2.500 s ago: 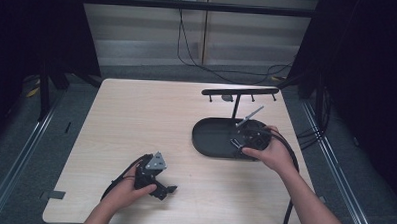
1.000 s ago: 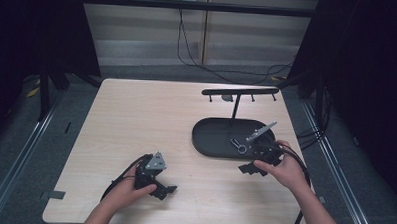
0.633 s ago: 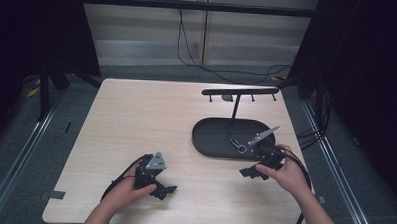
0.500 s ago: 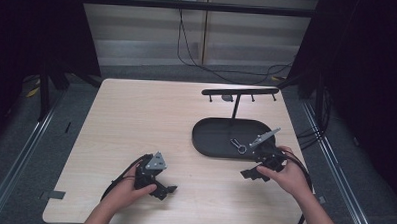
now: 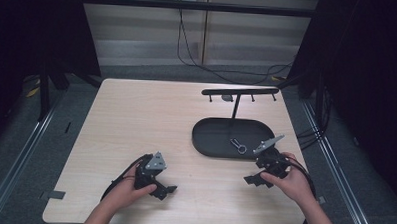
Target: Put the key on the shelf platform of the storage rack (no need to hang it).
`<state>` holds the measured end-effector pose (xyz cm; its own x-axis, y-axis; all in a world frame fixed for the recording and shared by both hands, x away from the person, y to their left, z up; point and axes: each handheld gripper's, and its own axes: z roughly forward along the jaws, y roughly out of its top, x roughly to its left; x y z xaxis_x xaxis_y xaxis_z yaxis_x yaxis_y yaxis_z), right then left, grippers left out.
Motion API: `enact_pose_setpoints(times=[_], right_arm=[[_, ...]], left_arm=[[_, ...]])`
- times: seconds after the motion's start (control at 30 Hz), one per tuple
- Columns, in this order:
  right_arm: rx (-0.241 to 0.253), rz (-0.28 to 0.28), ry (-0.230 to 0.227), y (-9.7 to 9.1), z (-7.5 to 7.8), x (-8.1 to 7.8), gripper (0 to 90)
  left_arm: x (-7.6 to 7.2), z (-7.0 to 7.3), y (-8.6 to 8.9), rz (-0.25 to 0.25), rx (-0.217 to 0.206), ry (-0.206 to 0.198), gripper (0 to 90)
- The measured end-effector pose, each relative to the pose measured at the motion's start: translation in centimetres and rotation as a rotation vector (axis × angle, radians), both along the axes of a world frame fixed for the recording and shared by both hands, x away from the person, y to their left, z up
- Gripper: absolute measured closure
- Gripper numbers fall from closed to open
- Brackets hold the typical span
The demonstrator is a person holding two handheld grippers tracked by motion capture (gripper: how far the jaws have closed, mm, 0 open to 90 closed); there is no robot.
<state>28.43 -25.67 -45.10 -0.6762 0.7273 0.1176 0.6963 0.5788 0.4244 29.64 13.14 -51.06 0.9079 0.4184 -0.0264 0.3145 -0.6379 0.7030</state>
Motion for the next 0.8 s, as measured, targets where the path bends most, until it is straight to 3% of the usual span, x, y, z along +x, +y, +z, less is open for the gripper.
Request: enact_pose_setpoints(times=[0.8], right_arm=[[-0.006,0.012,-0.013,-1.6,-1.8,-1.4,23.7]], left_arm=[[0.0,0.0,0.0,0.001,0.0,-0.001,0.0]])
